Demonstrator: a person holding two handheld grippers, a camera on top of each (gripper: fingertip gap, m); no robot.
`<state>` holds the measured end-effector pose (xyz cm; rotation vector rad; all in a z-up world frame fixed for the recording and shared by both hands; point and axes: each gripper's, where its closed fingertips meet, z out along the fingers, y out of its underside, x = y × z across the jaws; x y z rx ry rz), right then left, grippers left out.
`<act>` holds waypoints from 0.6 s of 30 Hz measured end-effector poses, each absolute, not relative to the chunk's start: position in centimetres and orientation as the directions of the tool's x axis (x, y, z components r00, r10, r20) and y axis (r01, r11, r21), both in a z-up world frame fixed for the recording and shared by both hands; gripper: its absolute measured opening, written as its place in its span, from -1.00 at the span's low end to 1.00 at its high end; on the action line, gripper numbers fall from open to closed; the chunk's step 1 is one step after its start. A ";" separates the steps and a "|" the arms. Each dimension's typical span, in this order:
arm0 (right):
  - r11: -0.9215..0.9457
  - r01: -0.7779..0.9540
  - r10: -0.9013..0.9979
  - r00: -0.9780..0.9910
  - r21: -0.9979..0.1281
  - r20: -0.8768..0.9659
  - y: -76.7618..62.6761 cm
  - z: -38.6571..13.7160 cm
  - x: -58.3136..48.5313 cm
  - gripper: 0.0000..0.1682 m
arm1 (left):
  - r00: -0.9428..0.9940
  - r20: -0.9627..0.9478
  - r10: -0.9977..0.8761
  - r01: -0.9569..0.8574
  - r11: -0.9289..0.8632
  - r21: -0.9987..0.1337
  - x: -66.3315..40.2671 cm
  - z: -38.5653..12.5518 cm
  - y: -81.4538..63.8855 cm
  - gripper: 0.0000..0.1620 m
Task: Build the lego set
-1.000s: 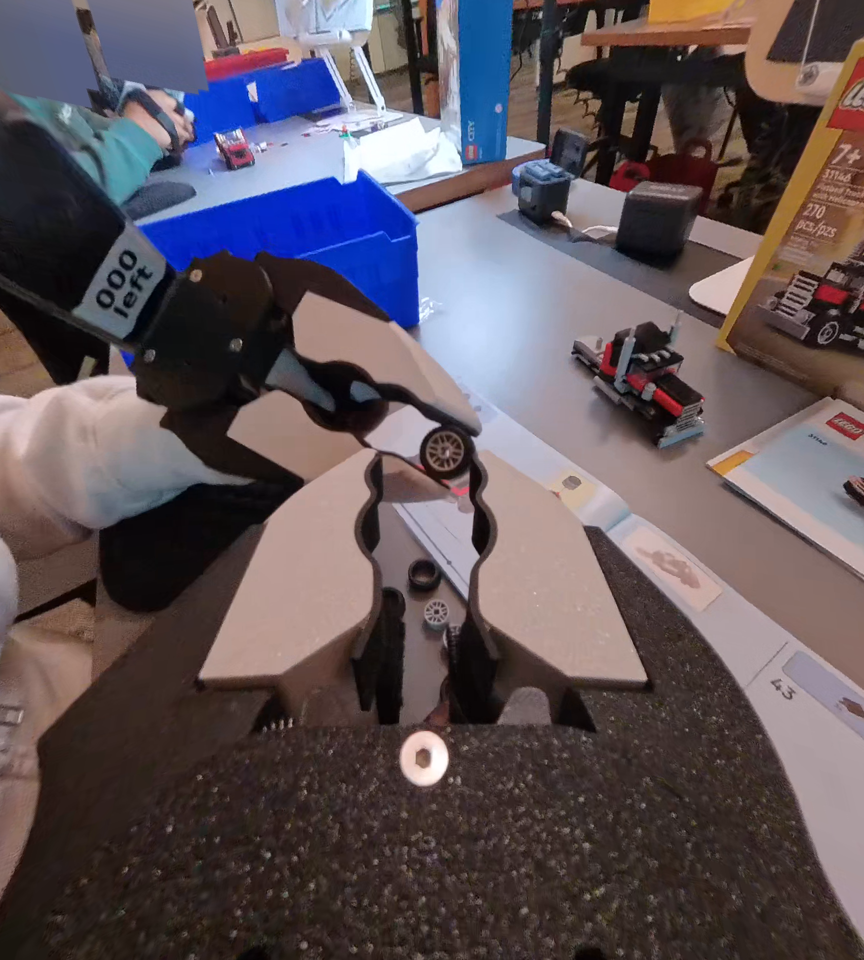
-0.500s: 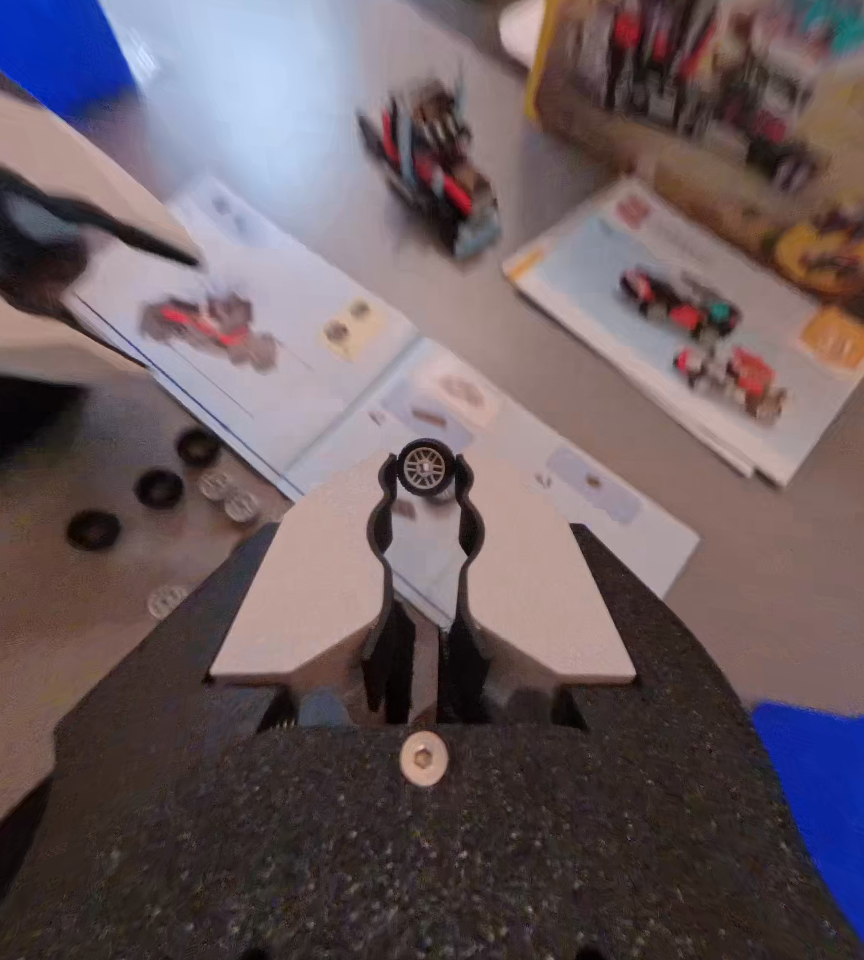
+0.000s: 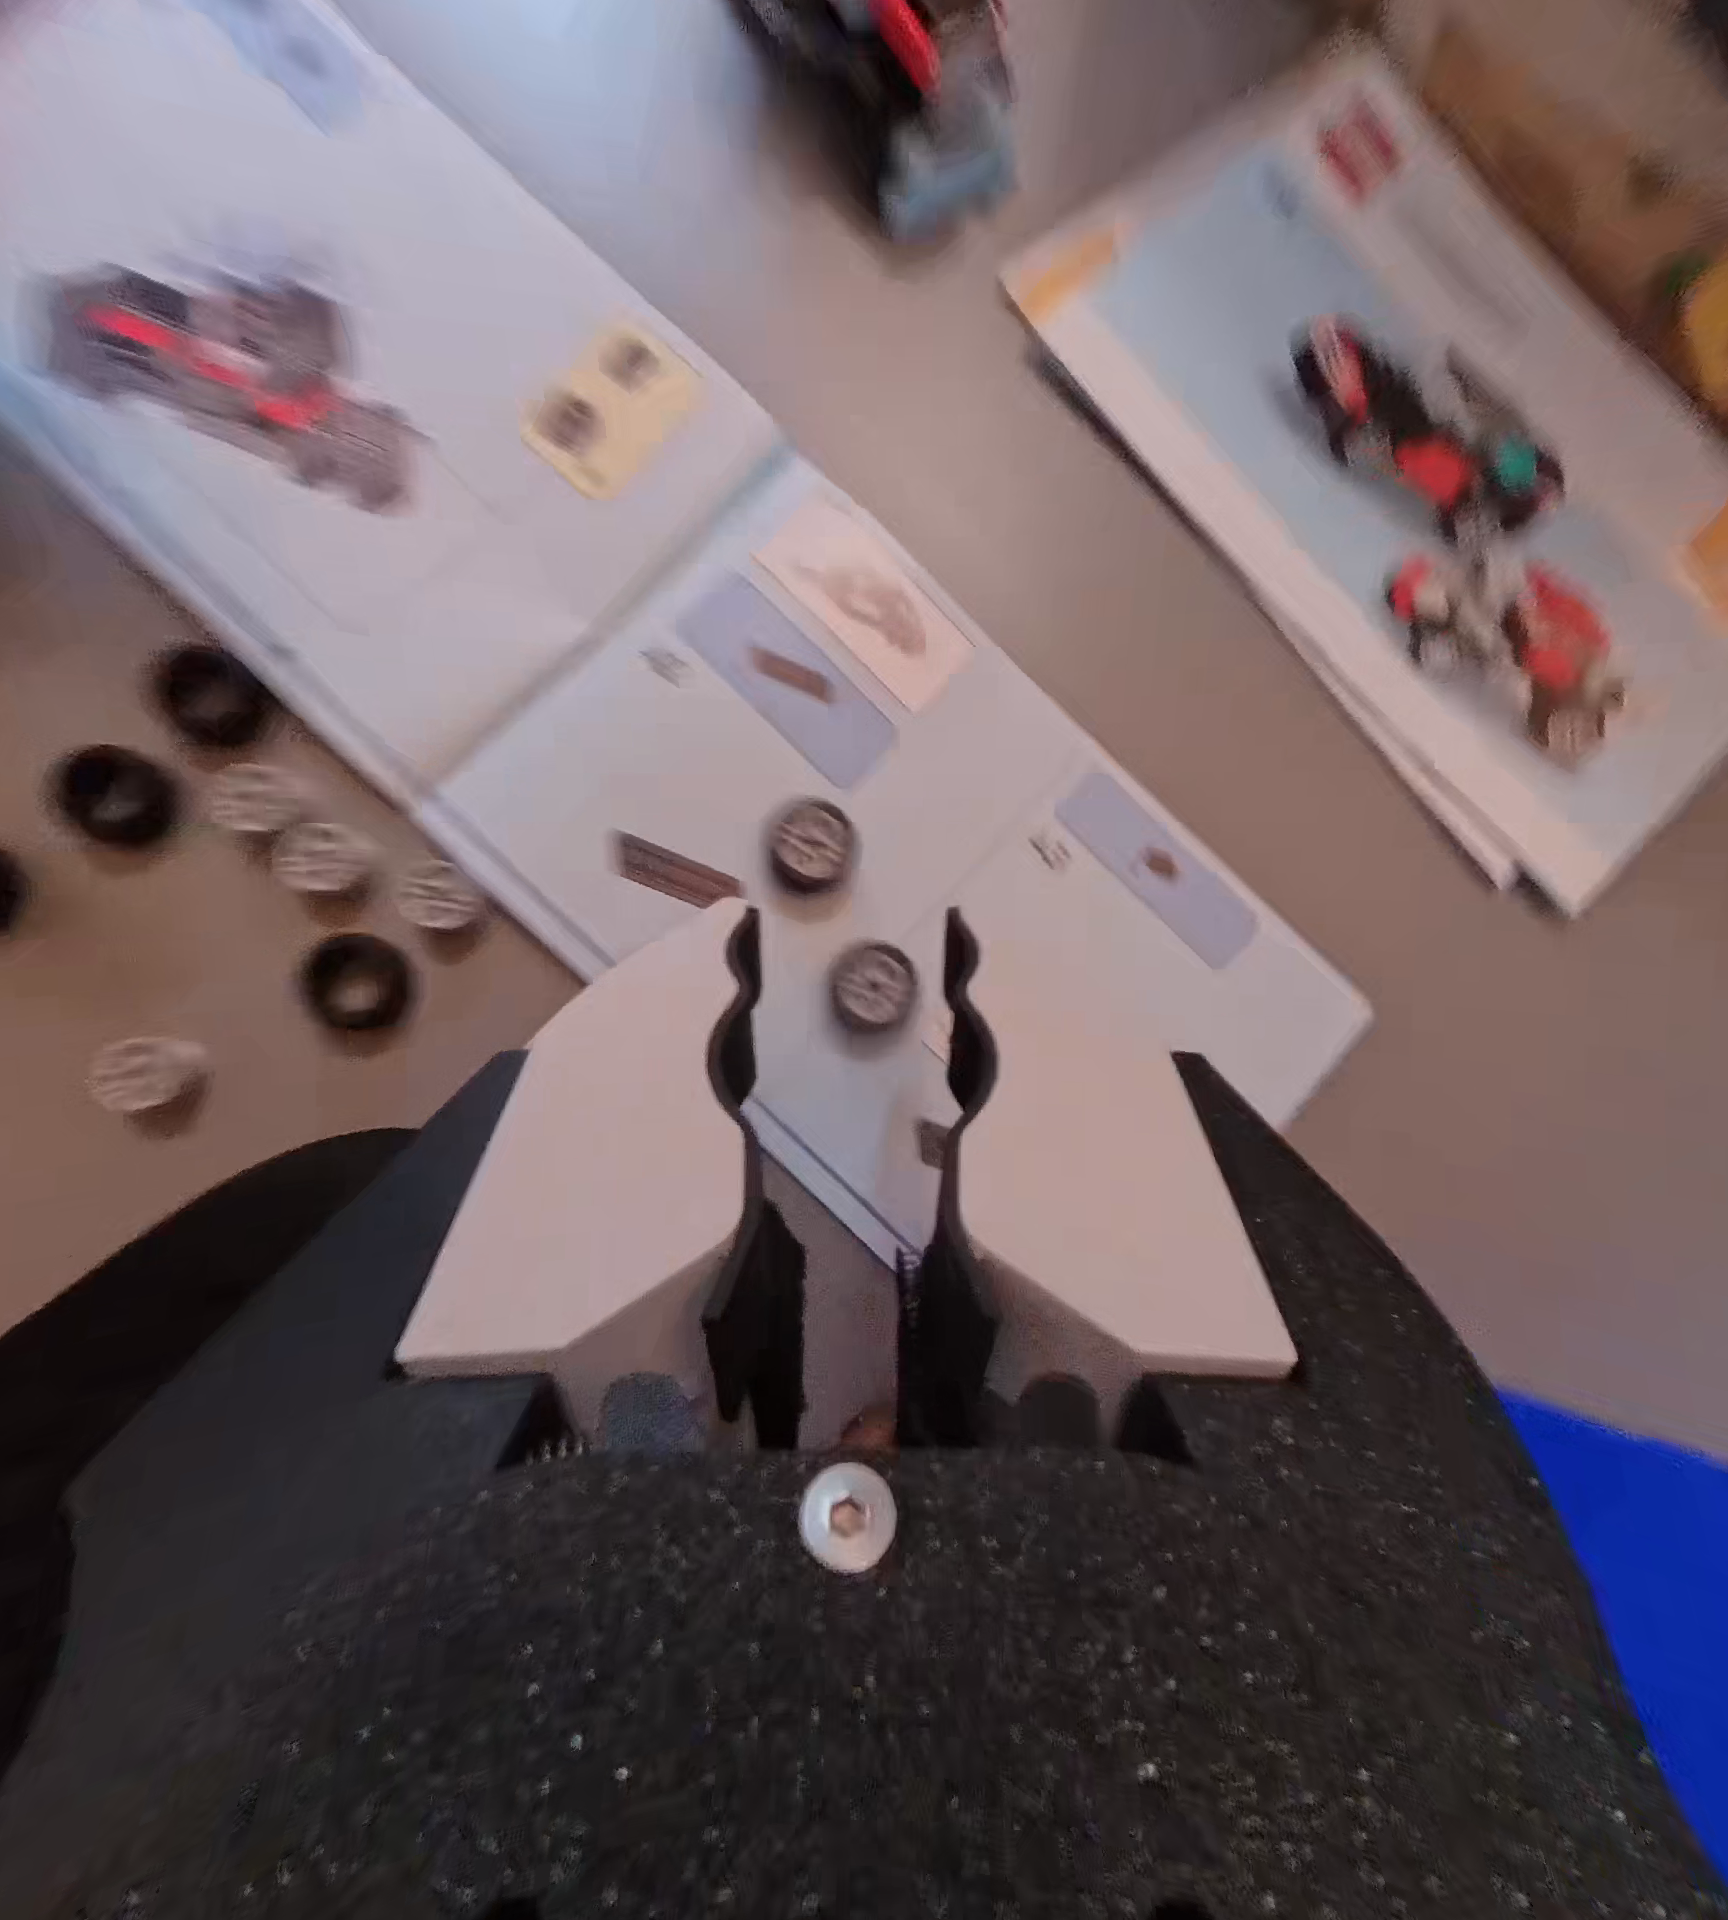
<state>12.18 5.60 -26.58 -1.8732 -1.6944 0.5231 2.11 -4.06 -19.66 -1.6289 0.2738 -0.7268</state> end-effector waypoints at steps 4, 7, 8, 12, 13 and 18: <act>0.151 0.647 0.952 -0.299 -0.748 -0.067 -4.4 -24.7 8.9 -0.74 | 0.812 0.260 -0.523 0.195 -0.176 -0.965 1.2 -19.7 -3.8 -0.47; 0.229 0.668 0.921 -0.384 -0.708 -0.063 -7.2 -26.9 7.0 -0.73 | 0.833 0.243 -0.498 0.196 -0.146 -0.970 0.7 -19.4 -3.8 -0.47; 0.248 0.676 0.915 -0.399 -0.694 -0.063 -7.6 -27.6 6.5 -0.72 | 0.838 0.236 -0.491 0.197 -0.132 -0.972 0.5 -19.3 -3.8 -0.48; 0.291 0.724 0.919 -0.393 -0.626 -0.026 -7.4 -29.8 5.3 -0.68 | 0.848 0.226 -0.480 0.201 -0.103 -0.974 0.1 -19.0 -3.9 -0.50; 0.302 0.729 0.916 -0.401 -0.614 -0.025 -7.4 -30.1 5.3 -0.73 | 0.844 0.228 -0.485 0.203 -0.104 -0.974 0.2 -19.0 -3.9 -0.50; 0.239 0.696 0.916 -0.393 -0.677 -0.081 -7.2 -28.6 6.1 -0.69 | 0.829 0.194 -0.524 0.144 -0.137 -0.980 0.9 -19.4 -4.3 -0.50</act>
